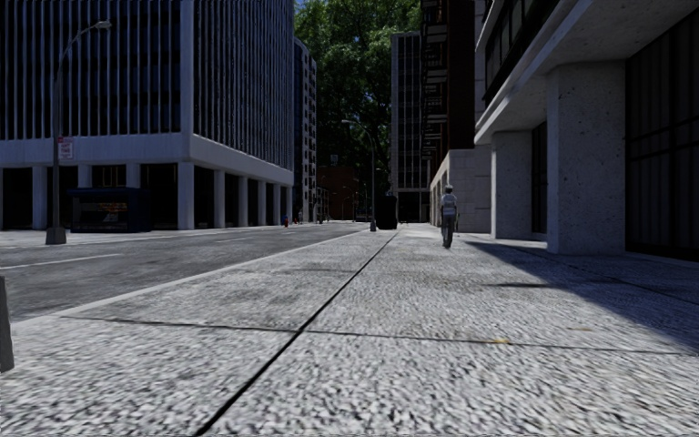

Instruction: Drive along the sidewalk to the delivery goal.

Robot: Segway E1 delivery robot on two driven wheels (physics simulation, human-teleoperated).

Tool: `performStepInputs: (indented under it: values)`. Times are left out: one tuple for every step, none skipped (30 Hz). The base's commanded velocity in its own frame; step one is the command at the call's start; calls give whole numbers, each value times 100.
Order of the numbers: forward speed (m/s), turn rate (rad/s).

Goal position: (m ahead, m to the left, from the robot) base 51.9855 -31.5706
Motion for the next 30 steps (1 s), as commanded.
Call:
performStepInputs:
  values:
    - [200,0]
    - [200,0]
    - [198,0]
    - [198,0]
    - [197,0]
    - [197,0]
    - [196,0]
    - [196,0]
    - [196,0]
    - [196,0]
    - [196,0]
    - [196,0]
    - [196,0]
    - [196,0]
    - [196,0]
    - [196,0]
    - [196,0]
    - [196,0]
    - [196,0]
    - [196,0]
    - [196,0]
    - [196,0]
    - [196,0]
    - [196,0]
    - [196,0]
    - [196,0]
    - [196,0]
    - [196,0]
    - [196,0]
    - [196,0]
